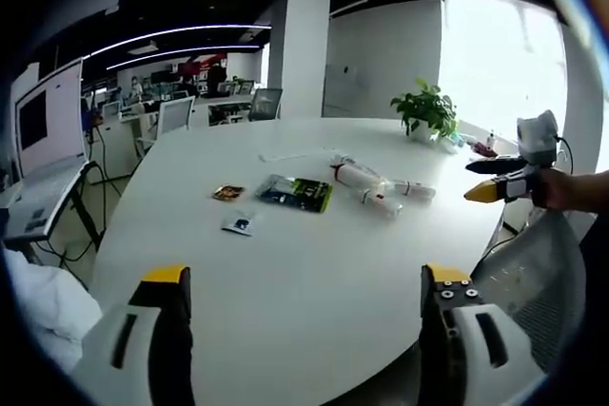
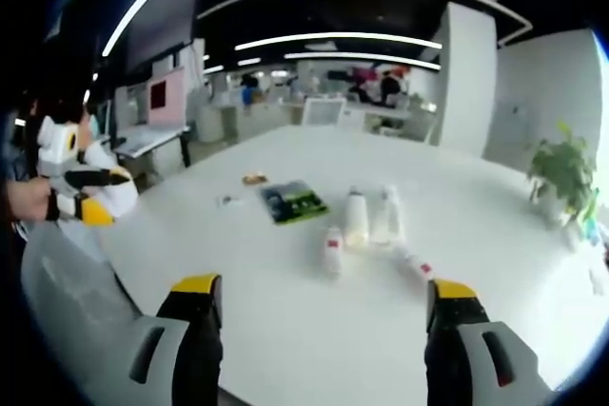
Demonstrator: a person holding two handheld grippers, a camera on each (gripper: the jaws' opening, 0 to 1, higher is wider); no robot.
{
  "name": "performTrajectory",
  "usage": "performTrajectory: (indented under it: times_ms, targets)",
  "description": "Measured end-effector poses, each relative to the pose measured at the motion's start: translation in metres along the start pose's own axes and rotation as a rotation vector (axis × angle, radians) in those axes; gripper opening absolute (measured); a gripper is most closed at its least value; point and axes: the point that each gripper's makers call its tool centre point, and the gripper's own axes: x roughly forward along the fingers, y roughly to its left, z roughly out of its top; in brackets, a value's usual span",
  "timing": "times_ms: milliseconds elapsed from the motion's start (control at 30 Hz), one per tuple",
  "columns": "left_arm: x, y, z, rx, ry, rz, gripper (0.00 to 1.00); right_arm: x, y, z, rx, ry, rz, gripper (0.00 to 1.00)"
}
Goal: Arrange the skincare products in the storage area until every visible bottle or jar stands upright without overlapping.
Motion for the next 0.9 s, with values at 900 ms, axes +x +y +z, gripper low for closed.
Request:
performTrajectory:
  times_ms: [900]
  targets:
    - [0.001, 0.0005, -0.0028, -0.015, 0.015, 0.004, 0.92, 0.0017, 0.0016, -0.0036, 0.006, 0.023, 0.01, 0.89]
